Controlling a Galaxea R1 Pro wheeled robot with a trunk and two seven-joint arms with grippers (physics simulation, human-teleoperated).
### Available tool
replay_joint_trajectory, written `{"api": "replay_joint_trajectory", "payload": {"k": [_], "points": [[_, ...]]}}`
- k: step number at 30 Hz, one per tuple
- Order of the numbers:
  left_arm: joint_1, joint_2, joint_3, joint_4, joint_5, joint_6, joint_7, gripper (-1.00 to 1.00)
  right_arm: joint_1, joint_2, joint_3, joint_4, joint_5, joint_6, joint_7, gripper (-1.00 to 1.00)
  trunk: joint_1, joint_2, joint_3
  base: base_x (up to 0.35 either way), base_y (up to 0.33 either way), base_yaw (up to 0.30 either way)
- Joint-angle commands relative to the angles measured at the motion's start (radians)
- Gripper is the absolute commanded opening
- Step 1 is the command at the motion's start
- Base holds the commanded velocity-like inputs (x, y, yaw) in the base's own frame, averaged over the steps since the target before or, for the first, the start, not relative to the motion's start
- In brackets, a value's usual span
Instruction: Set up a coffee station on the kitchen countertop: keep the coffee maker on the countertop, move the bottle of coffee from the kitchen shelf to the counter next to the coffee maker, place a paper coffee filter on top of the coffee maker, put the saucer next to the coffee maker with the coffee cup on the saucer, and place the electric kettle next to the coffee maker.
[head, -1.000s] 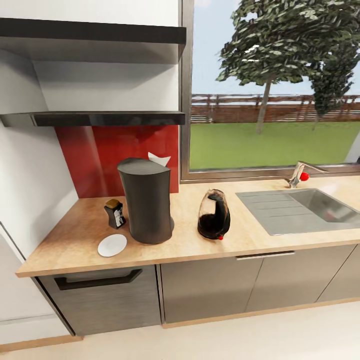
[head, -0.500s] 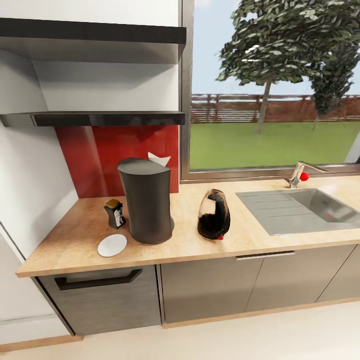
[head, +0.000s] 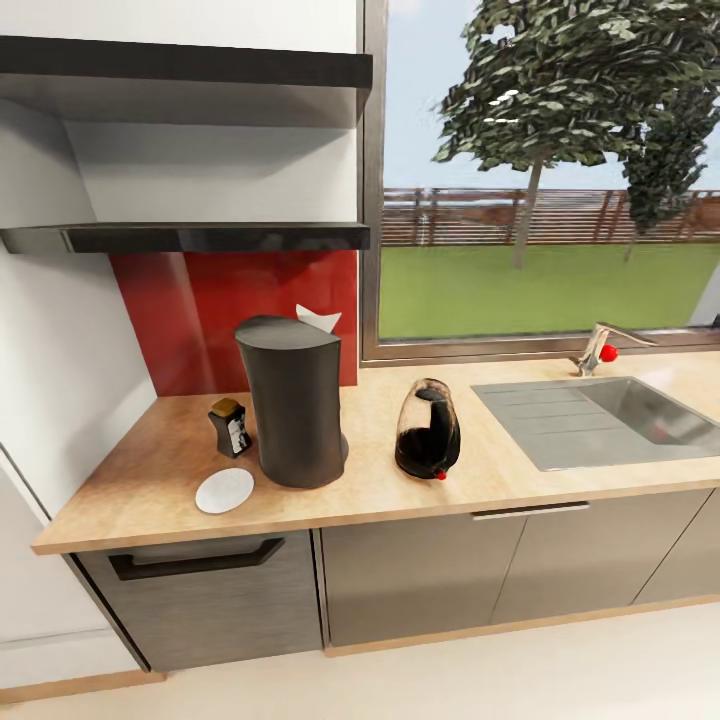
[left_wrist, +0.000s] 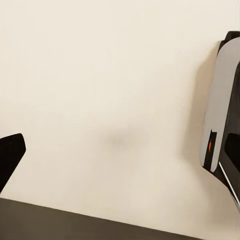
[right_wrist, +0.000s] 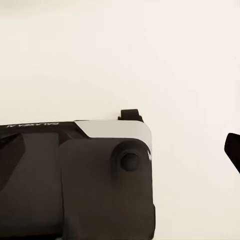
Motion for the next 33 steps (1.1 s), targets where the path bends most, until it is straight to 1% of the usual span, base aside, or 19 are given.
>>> {"api": "replay_joint_trajectory", "payload": {"k": [1,7,26,33], "points": [[-0.001,0.000,0.006,0.001,-0.010,0.000,0.002,1.00,0.000,-0.001,0.008,-0.002,-0.009,0.006,-0.004,1.00,0.001,-0.002,-0.002,0.000,0.000,-0.053],[-0.001,0.000,0.007,0.003,-0.009,0.001,0.001,1.00,0.000,-0.004,0.006,-0.002,-0.009,0.006,-0.003,1.00,0.001,-0.002,-0.002,0.000,0.000,-0.190],[-0.001,-0.002,0.010,0.002,-0.007,-0.005,-0.004,1.00,-0.001,-0.005,0.006,-0.002,-0.009,0.006,-0.004,1.00,0.001,-0.002,-0.002,0.000,0.000,-0.264],[-0.001,-0.003,0.009,0.003,-0.007,-0.003,-0.004,1.00,0.000,-0.003,0.009,-0.001,-0.006,0.006,-0.003,1.00,0.001,-0.002,-0.002,0.000,0.000,-0.093]]}}
